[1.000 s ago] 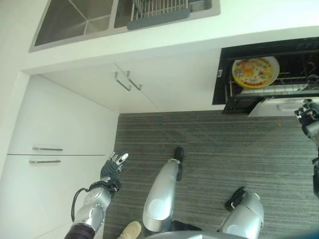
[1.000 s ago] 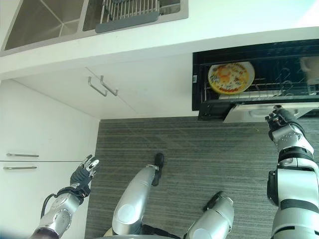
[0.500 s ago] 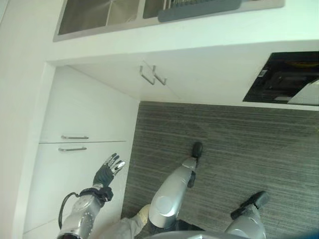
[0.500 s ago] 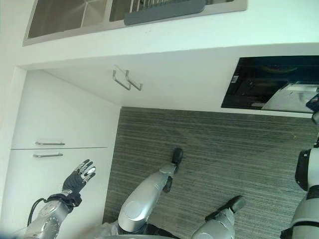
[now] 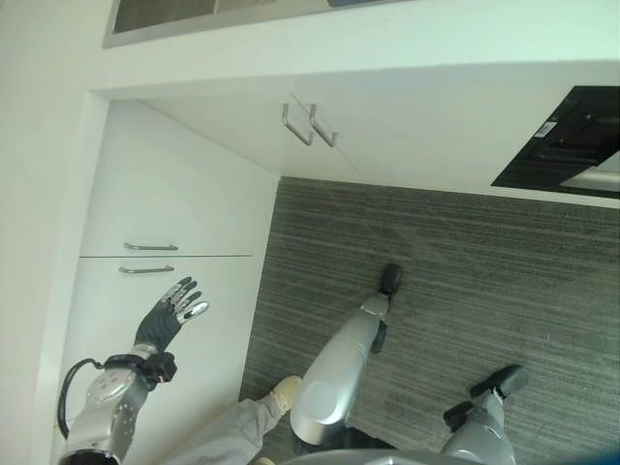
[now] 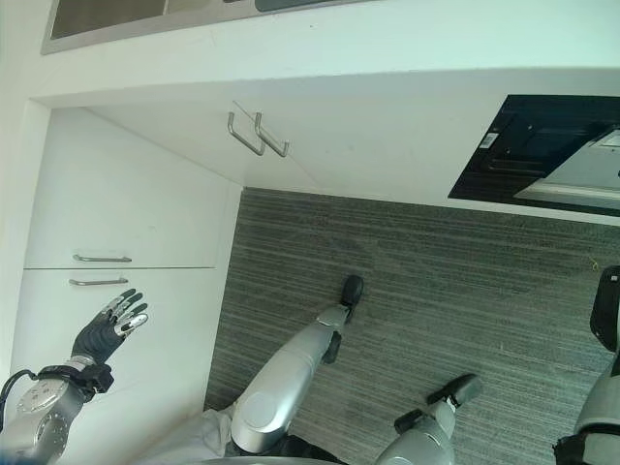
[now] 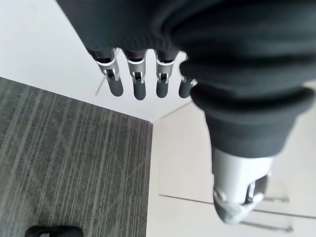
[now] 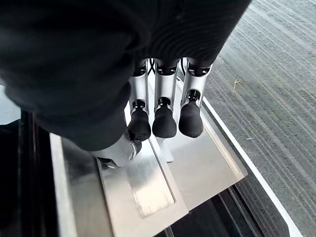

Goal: Place the dishes in the dishwasher.

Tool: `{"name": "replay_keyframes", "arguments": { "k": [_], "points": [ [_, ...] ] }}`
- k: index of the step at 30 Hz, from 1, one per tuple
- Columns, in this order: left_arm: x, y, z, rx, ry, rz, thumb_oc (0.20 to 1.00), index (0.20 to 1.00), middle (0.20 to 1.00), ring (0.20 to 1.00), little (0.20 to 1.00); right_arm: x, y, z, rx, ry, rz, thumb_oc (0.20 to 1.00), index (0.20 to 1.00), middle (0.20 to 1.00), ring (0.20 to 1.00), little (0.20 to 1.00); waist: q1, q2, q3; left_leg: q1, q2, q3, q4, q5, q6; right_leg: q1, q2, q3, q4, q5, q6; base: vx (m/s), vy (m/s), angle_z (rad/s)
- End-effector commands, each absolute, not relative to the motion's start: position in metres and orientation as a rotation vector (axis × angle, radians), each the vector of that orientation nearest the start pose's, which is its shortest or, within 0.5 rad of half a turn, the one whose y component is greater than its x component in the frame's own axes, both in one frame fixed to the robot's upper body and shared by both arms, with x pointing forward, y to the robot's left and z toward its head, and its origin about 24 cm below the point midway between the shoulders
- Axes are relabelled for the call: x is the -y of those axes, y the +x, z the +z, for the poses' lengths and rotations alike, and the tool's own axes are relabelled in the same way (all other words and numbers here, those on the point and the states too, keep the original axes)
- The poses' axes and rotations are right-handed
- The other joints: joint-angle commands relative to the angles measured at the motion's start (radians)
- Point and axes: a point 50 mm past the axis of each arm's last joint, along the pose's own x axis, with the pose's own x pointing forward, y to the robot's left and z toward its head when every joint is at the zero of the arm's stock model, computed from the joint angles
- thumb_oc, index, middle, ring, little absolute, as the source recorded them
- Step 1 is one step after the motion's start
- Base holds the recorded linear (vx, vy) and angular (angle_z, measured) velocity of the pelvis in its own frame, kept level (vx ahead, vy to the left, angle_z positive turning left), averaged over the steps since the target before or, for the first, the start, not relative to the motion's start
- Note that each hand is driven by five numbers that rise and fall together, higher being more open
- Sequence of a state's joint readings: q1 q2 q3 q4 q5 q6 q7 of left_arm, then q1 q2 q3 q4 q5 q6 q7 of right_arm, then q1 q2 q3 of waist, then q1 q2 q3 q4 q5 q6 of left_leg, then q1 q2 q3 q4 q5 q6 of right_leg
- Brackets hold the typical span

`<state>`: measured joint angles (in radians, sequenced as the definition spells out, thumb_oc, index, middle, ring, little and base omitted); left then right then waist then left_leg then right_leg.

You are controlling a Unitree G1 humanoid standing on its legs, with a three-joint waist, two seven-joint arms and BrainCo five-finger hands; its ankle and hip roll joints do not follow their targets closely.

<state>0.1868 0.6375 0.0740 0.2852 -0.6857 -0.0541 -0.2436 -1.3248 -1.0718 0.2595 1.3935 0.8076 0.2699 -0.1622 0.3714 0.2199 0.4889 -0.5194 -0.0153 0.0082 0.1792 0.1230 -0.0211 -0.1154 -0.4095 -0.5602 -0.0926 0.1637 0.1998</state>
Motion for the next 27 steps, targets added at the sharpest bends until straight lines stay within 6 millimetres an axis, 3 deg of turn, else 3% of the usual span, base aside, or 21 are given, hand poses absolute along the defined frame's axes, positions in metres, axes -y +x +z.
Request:
{"name": "replay_keyframes", "arguments": {
  "k": [1, 5, 7, 11, 18, 23, 27],
  "points": [
    [-0.321, 0.190, 0.024, -0.288, -0.005, 0.023, 1.000, 1.000, 1.000, 1.000, 1.000, 0.360, 0.337, 0.389, 0.446, 0.091, -0.456, 0.200, 0.200, 0.200, 0.200, 0.200, 0.100, -0.064, -0.047, -0.005, 0.061, -0.100, 0.018, -0.042, -0.109, 0.069, -0.094, 0.068, 0.010, 0.026, 0.062, -0.08, -0.080, -0.27],
    [-0.315, 0.197, 0.044, -0.197, -0.010, -0.013, 1.000, 1.000, 1.000, 1.000, 1.000, 0.355, 0.339, 0.379, 0.502, 0.135, -0.408, 0.200, 0.200, 0.200, 0.200, 0.200, 0.103, -0.090, -0.042, -0.009, 0.074, -0.094, 0.012, -0.036, -0.110, 0.078, -0.076, 0.053, 0.006, 0.030, 0.062, -0.08, -0.090, -0.10],
    [-0.309, 0.200, 0.051, -0.158, -0.022, -0.017, 1.000, 1.000, 1.000, 1.000, 1.000, 0.353, 0.341, 0.364, 0.536, 0.188, -0.383, 0.200, 0.200, 0.200, 0.200, 0.200, 0.091, -0.102, -0.035, -0.005, 0.081, -0.087, 0.005, -0.035, -0.107, 0.080, -0.062, 0.055, 0.005, 0.026, 0.062, -0.11, -0.080, -0.09],
    [-0.293, 0.206, 0.062, -0.066, -0.050, 0.003, 1.000, 1.000, 1.000, 1.000, 1.000, 0.324, 0.343, 0.314, 0.556, 0.226, -0.309, 0.200, 0.200, 0.200, 0.200, 0.200, 0.048, -0.129, -0.016, 0.019, 0.088, -0.052, -0.032, -0.007, -0.089, 0.059, -0.045, 0.067, 0.005, 0.050, 0.062, -0.21, 0.003, -0.19],
    [-0.282, 0.215, 0.084, 0.106, -0.067, 0.062, 1.000, 1.000, 1.000, 1.000, 1.000, 0.272, 0.308, 0.209, 0.517, 0.158, -0.293, 0.200, 0.200, 0.200, 0.200, 0.200, -0.050, -0.223, -0.037, 0.121, 0.156, 0.004, -0.084, -0.029, -0.088, 0.056, 0.002, 0.113, 0.005, 0.056, 0.060, -0.16, -0.124, -0.34],
    [-0.285, 0.213, 0.072, 0.079, -0.021, 0.108, 1.000, 1.000, 1.000, 1.000, 1.000, 0.254, 0.295, 0.140, 0.342, 0.062, -0.270, 0.200, 0.200, 0.200, 0.200, 0.200, -0.102, -0.284, -0.094, 0.230, 0.210, 0.045, -0.150, -0.041, -0.096, 0.076, 0.041, 0.140, 0.005, 0.044, 0.050, -0.06, -0.105, -0.35],
    [-0.288, 0.206, 0.030, -0.071, -0.014, 0.153, 1.000, 1.000, 1.000, 1.000, 1.000, 0.260, 0.281, 0.076, 0.099, 0.037, -0.270, 0.200, 0.200, 0.200, 0.200, 0.200, -0.148, -0.316, -0.181, 0.357, 0.248, 0.082, -0.226, -0.029, -0.102, 0.111, 0.071, 0.159, 0.005, 0.028, 0.042, -0.05, -0.030, -0.29]
  ]
}}
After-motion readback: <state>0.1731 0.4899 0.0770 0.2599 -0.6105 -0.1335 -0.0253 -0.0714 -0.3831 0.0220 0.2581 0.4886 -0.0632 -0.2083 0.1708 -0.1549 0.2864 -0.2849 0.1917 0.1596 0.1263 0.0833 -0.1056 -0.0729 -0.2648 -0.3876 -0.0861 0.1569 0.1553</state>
